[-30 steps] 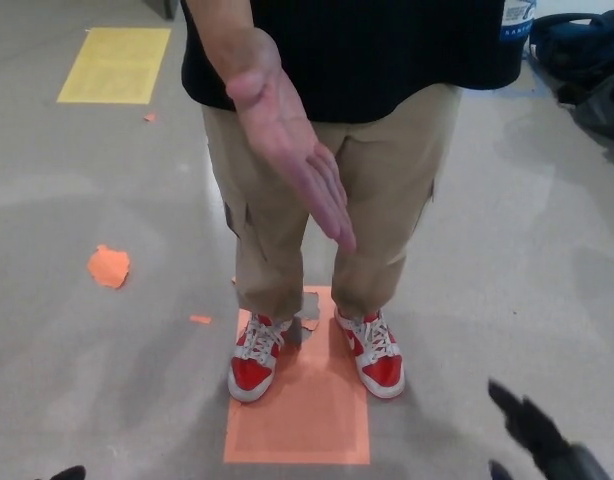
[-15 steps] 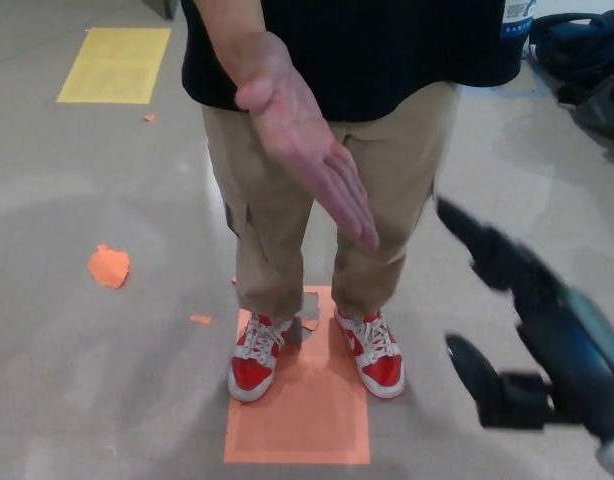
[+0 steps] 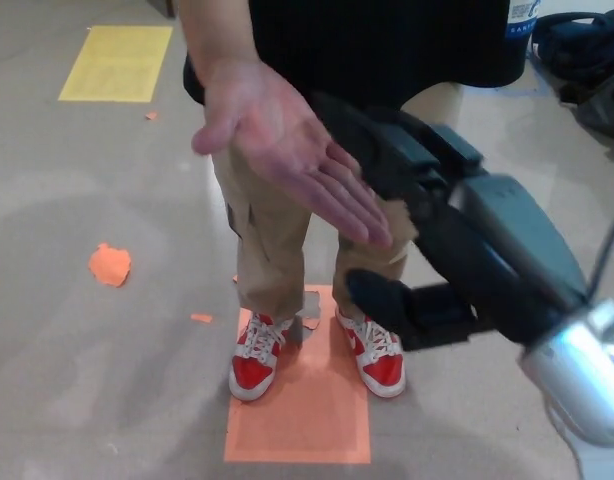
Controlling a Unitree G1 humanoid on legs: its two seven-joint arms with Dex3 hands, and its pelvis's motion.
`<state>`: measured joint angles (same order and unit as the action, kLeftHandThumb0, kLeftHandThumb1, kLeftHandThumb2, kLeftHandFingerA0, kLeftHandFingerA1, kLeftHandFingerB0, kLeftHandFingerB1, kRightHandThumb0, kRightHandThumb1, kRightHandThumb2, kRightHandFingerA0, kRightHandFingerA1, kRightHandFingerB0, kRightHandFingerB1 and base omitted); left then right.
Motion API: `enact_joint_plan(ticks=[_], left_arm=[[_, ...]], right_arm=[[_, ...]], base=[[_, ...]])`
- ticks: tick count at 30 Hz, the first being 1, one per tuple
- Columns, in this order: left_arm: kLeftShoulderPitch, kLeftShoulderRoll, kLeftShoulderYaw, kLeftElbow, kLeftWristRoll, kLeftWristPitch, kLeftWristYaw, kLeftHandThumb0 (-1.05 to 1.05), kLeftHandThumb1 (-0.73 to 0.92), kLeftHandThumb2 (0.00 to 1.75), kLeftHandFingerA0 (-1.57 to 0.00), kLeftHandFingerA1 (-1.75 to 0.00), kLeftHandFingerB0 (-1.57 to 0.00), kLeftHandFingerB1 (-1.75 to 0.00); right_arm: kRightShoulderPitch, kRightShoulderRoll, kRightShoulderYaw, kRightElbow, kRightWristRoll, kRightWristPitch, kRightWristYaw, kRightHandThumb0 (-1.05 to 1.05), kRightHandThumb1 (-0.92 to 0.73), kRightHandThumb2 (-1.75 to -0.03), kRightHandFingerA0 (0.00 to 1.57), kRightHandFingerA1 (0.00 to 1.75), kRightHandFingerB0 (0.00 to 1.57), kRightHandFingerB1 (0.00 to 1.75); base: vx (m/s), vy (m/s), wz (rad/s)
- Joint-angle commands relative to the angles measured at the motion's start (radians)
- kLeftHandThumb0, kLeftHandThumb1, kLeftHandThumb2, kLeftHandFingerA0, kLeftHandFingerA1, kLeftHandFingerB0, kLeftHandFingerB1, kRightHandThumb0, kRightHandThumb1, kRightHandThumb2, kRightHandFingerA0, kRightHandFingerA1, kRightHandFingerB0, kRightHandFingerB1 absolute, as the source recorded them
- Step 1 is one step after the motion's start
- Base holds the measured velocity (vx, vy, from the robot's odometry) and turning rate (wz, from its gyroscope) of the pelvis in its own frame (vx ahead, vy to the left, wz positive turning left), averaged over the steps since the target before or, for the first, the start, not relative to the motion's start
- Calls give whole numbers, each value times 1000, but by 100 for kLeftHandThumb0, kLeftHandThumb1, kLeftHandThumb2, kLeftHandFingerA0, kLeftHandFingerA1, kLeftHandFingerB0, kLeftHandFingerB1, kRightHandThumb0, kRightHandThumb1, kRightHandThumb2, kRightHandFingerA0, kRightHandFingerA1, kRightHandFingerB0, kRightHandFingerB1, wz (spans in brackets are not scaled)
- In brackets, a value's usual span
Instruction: The robot extends its right arm to grab a person's hand and shakes it
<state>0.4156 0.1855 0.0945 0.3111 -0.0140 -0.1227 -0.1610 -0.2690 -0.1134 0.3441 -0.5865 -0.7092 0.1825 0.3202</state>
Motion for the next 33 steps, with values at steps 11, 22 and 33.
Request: enact_joint_plan(ticks=[11,22,33], left_arm=[[-3,18,27,-9,-44,-67,-48,-65,77,105,-3,-41,0,-34],[4,5,28,-44,-50,-64,-44,-58,73,100,-4,-42,0,-36],[-2,1,30,-42,-48,-52,-46,-63,76,103,-2,-40,-1,-34]], right_arm=[[-453,133,150,504,-471,442,205,-95,-70,-109,0,17,0,12],[-668,198,134,1003,-383,529,19,-94,-64,-105,0,15,0,7],[-752,205,70,1233,-241,343,-183,-32,-74,-63,83,78,42,42]], base=[[0,0,0],[0,0,0],[0,0,0]])
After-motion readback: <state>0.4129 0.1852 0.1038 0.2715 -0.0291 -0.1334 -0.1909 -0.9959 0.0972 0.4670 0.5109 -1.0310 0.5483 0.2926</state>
